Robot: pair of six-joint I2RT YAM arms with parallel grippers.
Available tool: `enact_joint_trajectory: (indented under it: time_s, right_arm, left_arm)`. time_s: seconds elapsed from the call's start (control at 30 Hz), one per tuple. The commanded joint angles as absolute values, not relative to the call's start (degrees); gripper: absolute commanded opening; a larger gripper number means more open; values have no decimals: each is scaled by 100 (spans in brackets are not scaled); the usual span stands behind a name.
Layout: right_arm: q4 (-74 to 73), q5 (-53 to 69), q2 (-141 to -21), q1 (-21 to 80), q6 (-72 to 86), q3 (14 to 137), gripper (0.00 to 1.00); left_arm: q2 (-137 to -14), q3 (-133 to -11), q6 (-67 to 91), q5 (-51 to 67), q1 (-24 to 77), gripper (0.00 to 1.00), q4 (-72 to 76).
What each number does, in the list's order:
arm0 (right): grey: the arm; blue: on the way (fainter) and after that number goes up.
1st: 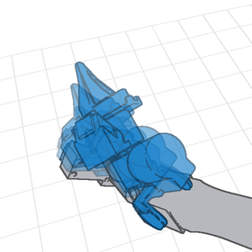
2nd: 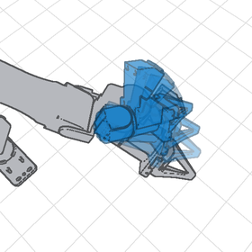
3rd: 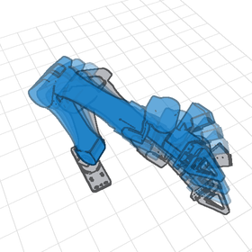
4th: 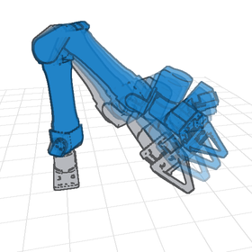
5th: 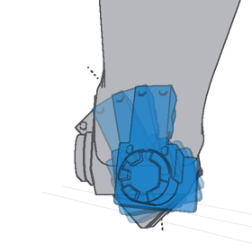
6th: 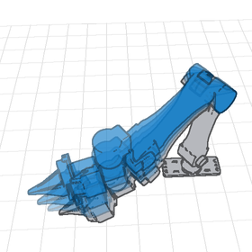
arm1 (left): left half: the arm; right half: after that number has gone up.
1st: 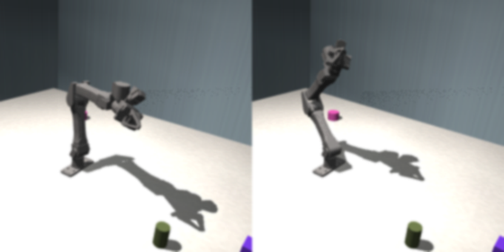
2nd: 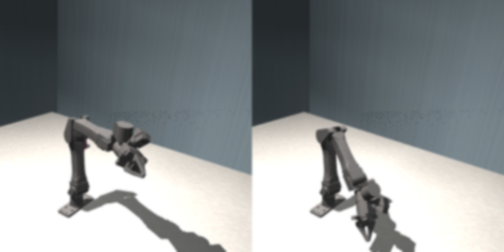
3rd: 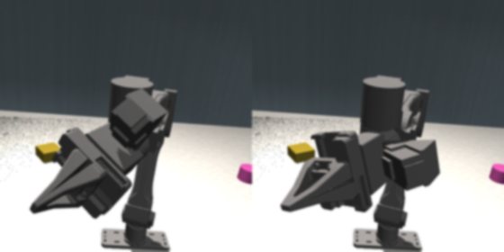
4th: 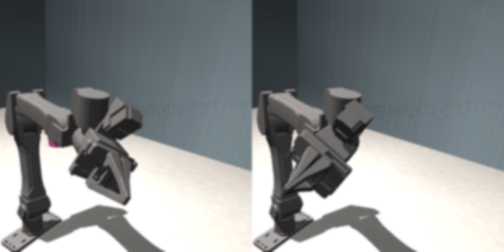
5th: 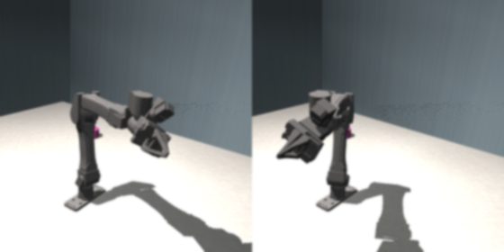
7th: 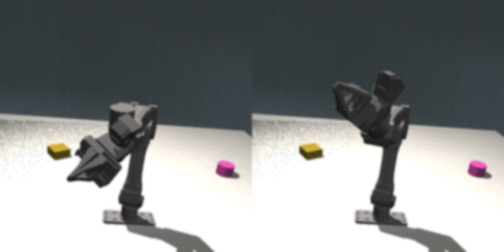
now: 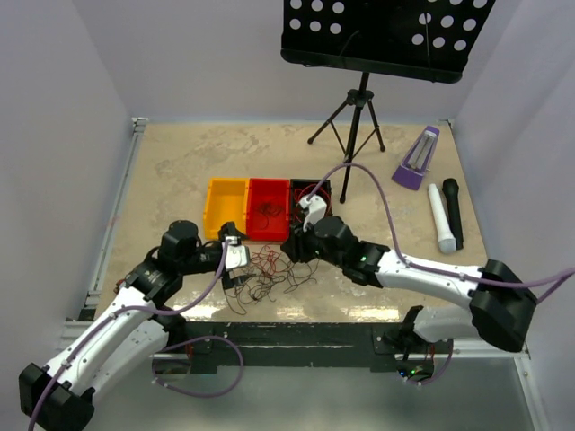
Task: Untangle the cables
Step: Place the cable in the bin, then untie the cable.
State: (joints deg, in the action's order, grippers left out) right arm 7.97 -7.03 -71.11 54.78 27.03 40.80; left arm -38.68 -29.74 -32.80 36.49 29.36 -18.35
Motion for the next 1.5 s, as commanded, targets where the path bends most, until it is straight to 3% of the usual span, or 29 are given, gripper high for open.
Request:
enact_joint_trajectory:
  time_s: [0.0,0.43,1.13,1.47]
  right_arm:
    - [1248,-712,-7663,5537,2962,3920,41]
    - [1626,-896,-8631,5678,3102,3982,38]
    - [1310,-1678,-8630,5722,3093,4087,34]
    - [1520,-1644,-9132,5730,3111,4245,18]
  left_arm:
    - [-3814,-2830,-3788,3973,2909,100,-1292]
    - [-3885,-2857,-3876,4078,2918,100,-1064]
    - [-3656,-2733,-3771,4104,2909,100,-984]
    - [-3665,-2821,-3779,4140,2918,100,-1002]
